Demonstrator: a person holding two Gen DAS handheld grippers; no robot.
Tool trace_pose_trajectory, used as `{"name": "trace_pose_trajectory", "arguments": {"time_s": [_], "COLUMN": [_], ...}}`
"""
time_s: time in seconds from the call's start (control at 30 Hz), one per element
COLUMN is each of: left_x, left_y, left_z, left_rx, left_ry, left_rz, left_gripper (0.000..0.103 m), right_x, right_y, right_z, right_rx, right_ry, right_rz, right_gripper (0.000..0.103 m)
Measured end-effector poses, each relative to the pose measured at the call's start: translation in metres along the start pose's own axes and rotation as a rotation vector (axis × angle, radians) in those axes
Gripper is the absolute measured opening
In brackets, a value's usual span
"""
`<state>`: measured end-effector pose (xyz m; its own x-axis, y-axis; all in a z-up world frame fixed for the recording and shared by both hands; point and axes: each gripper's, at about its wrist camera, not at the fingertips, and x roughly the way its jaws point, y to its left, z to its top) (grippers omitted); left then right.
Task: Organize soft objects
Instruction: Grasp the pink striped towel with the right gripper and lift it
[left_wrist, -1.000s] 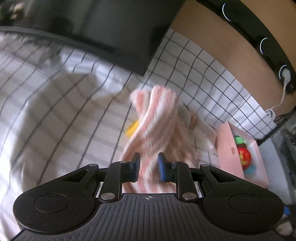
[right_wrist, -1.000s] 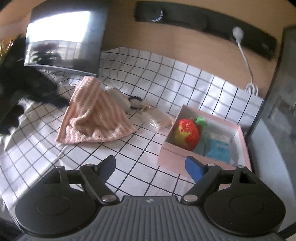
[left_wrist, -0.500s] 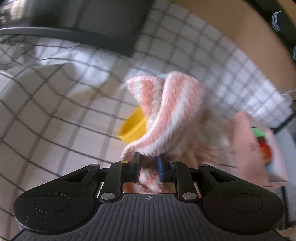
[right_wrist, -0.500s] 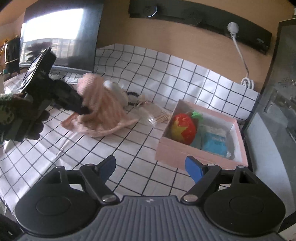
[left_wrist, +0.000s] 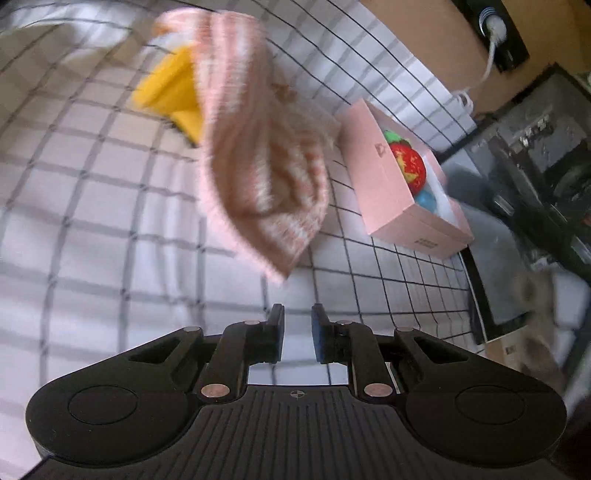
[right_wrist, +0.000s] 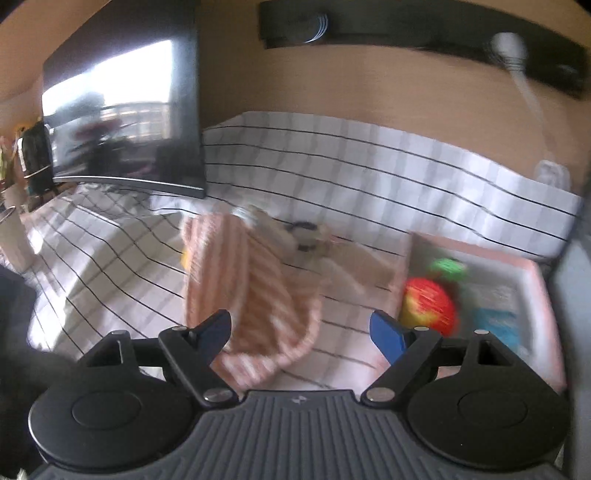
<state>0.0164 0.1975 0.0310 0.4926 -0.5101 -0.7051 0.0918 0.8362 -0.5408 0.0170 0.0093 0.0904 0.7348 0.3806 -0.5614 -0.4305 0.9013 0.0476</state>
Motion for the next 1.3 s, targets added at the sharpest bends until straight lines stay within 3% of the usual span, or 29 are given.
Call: {"name": "trace_pose_trajectory", "arguments": {"time_s": [0.2,0.33,0.37,0.43,0.47,0.53,0.57,0.67,0.73,0.83,0.93,1.13,1.23,1.3], "left_x": [-0.057,-0.104,-0.116,-0.142,-0.152,-0.173,-0.180,-0.195,-0.198,-0.188,-0.169,-0.124,-0.110,-0.106], "left_y": [0.026,0.044,0.048,0.057,0.061,0.074,0.081,0.101,0.106,0.112,0.116,0.100,0.098,0.095], "left_z": [-0.022,-0.037,-0.041,-0.052,-0.058,-0.072,-0.078,-0.089,-0.087,-0.079,-0.074,-0.061,-0.054,-0.047], "left_rx": [-0.116,-0.172,-0.176,-0.171,-0.167,-0.183,-0.211,-0.304,-0.293,-0.292,-0.307,-0.219,-0.222,-0.204], "left_ry": [-0.055,-0.107,-0.122,-0.170,-0.194,-0.243,-0.255,-0.242,-0.232,-0.236,-0.218,-0.131,-0.127,-0.136], "left_rz": [0.060,0.103,0.115,0.152,0.175,0.238,0.254,0.235,0.242,0.229,0.171,0.083,0.078,0.092], "left_gripper": [0.018,0.018,0.018,0.018,0.018,0.018,0.018,0.018,0.018,0.018,0.018,0.018,0.018,0.018], "right_x": [0.087,0.149,0.162,0.172,0.171,0.157,0.145,0.110,0.087,0.066,0.048,0.028,0.017,0.011], "right_y": [0.049,0.076,0.079,0.082,0.086,0.106,0.118,0.142,0.157,0.169,0.153,0.084,0.062,0.050], "right_z": [0.017,0.020,0.022,0.023,0.022,0.013,0.005,-0.014,-0.031,-0.048,-0.051,-0.046,-0.053,-0.058], "right_rx": [-0.110,-0.225,-0.225,-0.157,-0.116,-0.085,-0.096,-0.119,-0.160,-0.185,-0.158,-0.083,-0.085,-0.065], "right_ry": [0.062,0.089,0.090,0.108,0.123,0.129,0.129,0.160,0.186,0.234,0.229,0.228,0.255,0.281], "right_rz": [0.045,-0.019,-0.027,0.020,0.056,0.118,0.160,0.295,0.383,0.433,0.384,0.068,-0.062,-0.101], "right_gripper": [0.083,0.083,0.081,0.065,0.048,0.034,0.021,0.017,0.016,0.016,0.016,0.016,0.016,0.016]}}
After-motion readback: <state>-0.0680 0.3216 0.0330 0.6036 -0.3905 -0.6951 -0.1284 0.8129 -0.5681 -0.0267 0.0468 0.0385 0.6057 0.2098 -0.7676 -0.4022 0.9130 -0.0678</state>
